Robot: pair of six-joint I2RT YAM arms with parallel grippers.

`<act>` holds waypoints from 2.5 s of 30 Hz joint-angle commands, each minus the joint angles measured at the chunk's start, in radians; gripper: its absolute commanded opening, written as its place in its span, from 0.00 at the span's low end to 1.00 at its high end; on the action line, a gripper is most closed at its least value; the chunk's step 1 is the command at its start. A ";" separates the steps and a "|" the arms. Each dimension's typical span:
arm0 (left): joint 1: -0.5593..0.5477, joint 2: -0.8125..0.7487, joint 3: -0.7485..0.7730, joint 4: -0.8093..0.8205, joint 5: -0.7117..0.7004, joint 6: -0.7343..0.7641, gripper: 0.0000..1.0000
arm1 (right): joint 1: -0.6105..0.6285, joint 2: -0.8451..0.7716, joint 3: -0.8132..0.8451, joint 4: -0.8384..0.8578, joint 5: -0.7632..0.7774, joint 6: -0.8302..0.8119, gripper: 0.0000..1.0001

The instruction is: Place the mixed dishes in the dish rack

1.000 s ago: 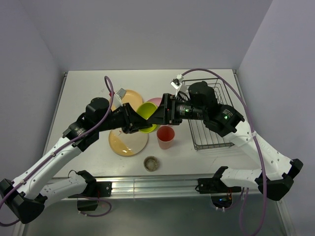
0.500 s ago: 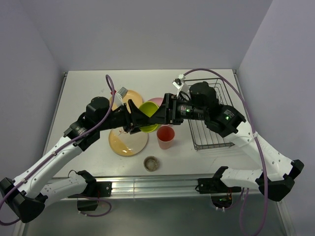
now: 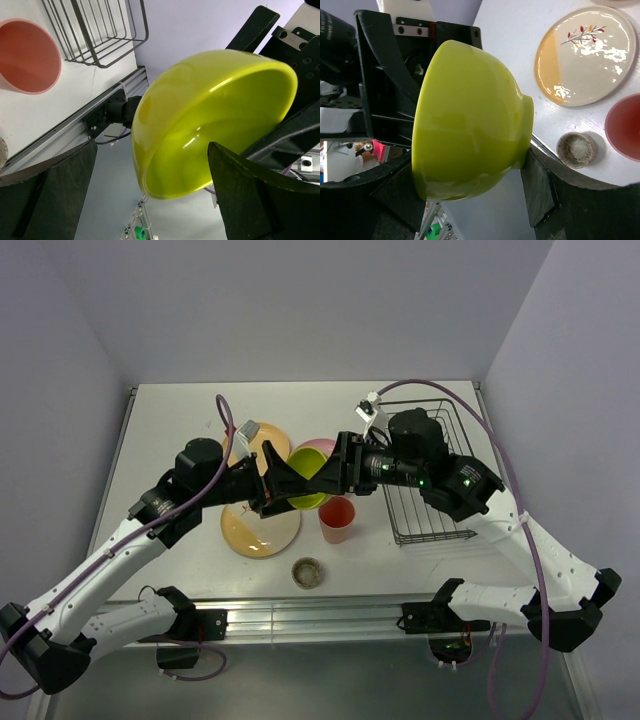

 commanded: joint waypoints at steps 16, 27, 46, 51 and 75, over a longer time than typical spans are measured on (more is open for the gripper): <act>0.061 -0.129 0.081 -0.113 -0.147 0.077 0.99 | -0.008 -0.075 0.021 -0.221 0.258 -0.118 0.00; 0.061 -0.125 0.222 -0.420 -0.364 0.155 0.97 | -0.134 0.050 0.104 -0.630 0.865 -0.247 0.00; 0.059 0.159 0.247 -0.483 -0.308 0.348 0.90 | -0.289 0.429 0.001 -0.726 1.372 -0.157 0.00; 0.059 0.189 0.210 -0.434 -0.272 0.383 0.90 | -0.345 0.546 -0.025 -0.711 1.414 -0.108 0.00; 0.115 0.257 0.272 -0.491 -0.310 0.624 0.92 | -0.411 0.904 -0.028 -0.622 1.357 -0.049 0.55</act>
